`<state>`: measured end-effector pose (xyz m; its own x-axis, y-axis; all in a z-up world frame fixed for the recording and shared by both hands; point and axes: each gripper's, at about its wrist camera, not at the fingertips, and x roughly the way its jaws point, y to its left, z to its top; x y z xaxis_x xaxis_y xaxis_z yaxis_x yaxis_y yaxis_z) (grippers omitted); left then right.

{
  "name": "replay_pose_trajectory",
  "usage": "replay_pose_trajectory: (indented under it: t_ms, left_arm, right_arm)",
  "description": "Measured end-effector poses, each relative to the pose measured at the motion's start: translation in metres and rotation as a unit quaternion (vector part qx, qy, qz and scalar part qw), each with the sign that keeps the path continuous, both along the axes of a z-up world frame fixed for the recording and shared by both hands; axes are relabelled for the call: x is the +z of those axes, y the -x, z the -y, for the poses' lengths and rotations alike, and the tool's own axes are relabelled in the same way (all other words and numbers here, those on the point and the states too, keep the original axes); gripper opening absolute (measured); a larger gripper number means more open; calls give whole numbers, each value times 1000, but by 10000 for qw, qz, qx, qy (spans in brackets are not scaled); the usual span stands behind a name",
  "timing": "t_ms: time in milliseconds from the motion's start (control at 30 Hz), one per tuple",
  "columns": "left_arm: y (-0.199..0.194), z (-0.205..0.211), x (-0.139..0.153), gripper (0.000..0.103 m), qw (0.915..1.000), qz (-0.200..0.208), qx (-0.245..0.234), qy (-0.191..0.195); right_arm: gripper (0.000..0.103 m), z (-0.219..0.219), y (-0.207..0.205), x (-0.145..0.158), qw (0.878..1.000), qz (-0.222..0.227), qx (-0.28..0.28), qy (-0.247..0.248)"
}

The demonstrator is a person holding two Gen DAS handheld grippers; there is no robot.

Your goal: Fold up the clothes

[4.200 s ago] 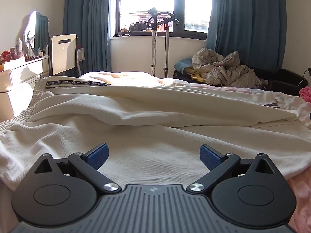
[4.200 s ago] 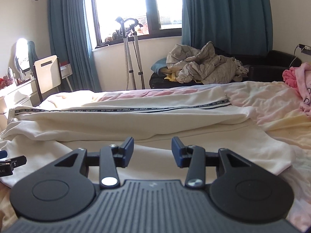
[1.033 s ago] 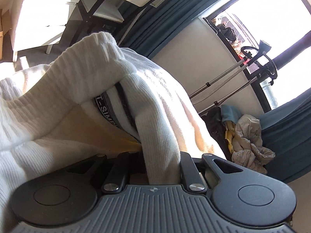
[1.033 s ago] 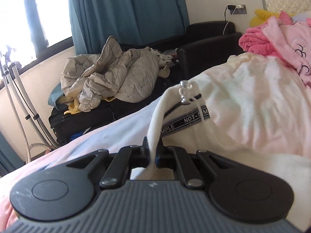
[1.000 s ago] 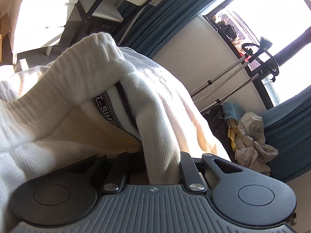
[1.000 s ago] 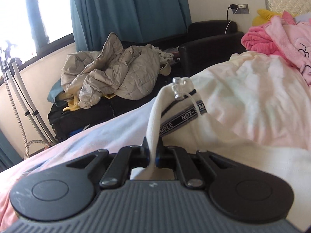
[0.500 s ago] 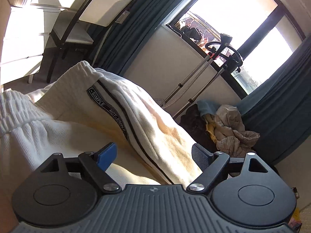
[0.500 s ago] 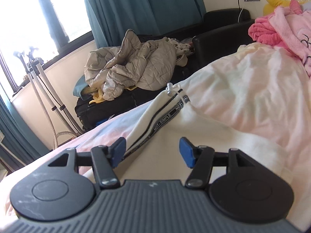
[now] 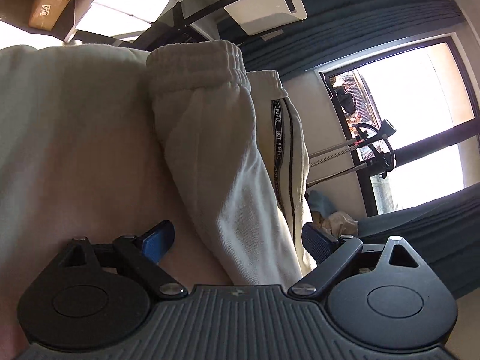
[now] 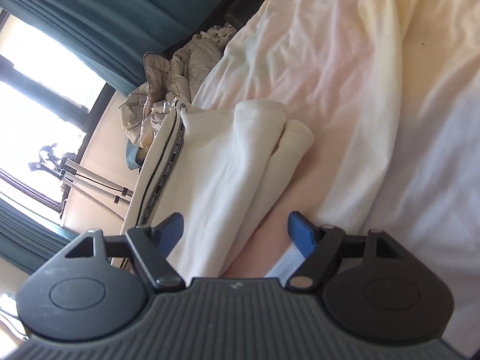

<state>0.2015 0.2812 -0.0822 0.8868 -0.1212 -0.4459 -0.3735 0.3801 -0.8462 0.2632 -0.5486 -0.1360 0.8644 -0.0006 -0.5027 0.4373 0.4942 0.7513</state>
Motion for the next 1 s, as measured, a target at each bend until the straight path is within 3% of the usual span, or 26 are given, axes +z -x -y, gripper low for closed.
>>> replay_pose_trajectory:
  t_ms: [133, 233, 267, 300, 333, 367, 400, 467, 667, 767, 833, 1000]
  left_arm:
    - [-33, -14, -1, 87, 9989, 248, 62, -383]
    - [-59, -17, 2, 74, 9974, 110, 144, -692]
    - [-65, -16, 4, 56, 9964, -15, 211, -817]
    - [-69, -16, 6, 45, 9956, -73, 256, -899]
    - [-72, -16, 10, 39, 9953, -70, 298, -922]
    - [-73, -16, 16, 29, 9953, -93, 345, -905]
    - [-73, -17, 22, 24, 9956, -110, 380, -853]
    - [-73, -16, 42, 20, 9959, -126, 409, -792]
    - [-48, -7, 116, 18, 9945, 207, 327, -973]
    - [-19, -12, 141, 18, 9942, 321, 316, -975]
    - [6, -21, 145, 18, 9942, 302, 277, -995]
    - [63, -37, 131, 18, 9949, -199, 30, -992]
  right_arm:
    - [78, 6, -27, -3, 9993, 265, 4, 254]
    - [78, 7, -46, -5, 9981, 312, -21, 523]
    - [71, 6, -51, -5, 9976, 272, -48, 628]
    - [64, 4, -57, -5, 9970, 232, -77, 732]
    - [40, 2, -59, -4, 9965, 145, -195, 796]
    - [23, 1, -61, -3, 9958, 60, -312, 860]
    - [21, 0, -61, 0, 9954, 44, -336, 900]
    - [13, -5, -59, 17, 9921, 32, -403, 1188]
    - [11, -16, -33, 93, 9865, 476, -472, 1497]
    - [11, -15, -4, 119, 9868, 657, -582, 1360]
    - [11, -10, 18, 123, 9890, 675, -639, 1154]
    - [11, 1, 93, 88, 9958, 389, -710, 429]
